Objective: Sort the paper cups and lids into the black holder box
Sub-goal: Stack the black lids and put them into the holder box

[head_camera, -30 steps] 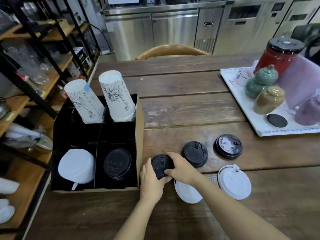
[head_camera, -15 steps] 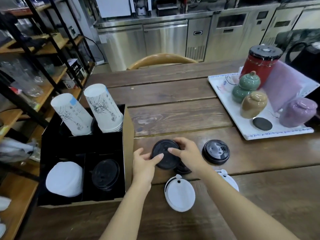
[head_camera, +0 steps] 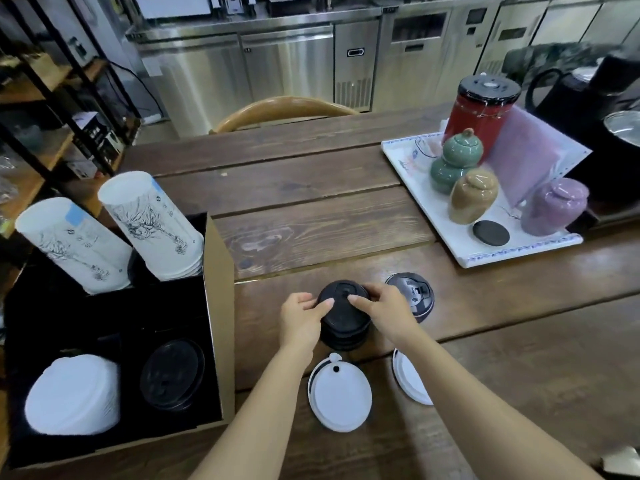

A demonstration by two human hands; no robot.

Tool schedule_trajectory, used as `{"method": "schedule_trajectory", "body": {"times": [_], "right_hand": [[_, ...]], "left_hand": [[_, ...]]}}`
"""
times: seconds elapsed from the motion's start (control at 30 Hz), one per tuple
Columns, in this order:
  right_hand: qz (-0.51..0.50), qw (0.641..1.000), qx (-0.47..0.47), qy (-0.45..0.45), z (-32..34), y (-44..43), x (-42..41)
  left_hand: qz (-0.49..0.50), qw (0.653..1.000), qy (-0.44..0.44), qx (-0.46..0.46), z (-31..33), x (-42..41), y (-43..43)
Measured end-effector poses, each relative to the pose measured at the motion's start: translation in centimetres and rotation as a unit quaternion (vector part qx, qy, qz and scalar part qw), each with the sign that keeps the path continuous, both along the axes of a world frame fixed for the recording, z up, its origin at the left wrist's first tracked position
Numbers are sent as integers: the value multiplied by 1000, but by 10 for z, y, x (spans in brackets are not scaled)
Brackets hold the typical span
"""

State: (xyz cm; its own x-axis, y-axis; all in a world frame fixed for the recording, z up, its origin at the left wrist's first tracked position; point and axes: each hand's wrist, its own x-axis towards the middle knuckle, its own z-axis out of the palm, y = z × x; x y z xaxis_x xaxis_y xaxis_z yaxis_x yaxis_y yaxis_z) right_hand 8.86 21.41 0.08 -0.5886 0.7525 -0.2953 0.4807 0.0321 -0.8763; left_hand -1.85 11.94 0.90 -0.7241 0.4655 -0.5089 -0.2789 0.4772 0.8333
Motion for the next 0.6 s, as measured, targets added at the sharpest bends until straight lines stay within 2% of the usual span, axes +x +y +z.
{"method": "schedule_trajectory", "body": {"times": [0.23, 0.4, 0.6], "right_hand": [[25, 998, 6, -53, -14, -3, 3], [30, 997, -26, -68, -18, -2, 0], [23, 993, -9, -114, -48, 4, 5]], "left_hand": [[-35, 999, 2, -37, -13, 1, -1], [-49, 996, -56, -47, -10, -4, 2], [-61, 990, -113, -58, -5, 1, 4]]}}
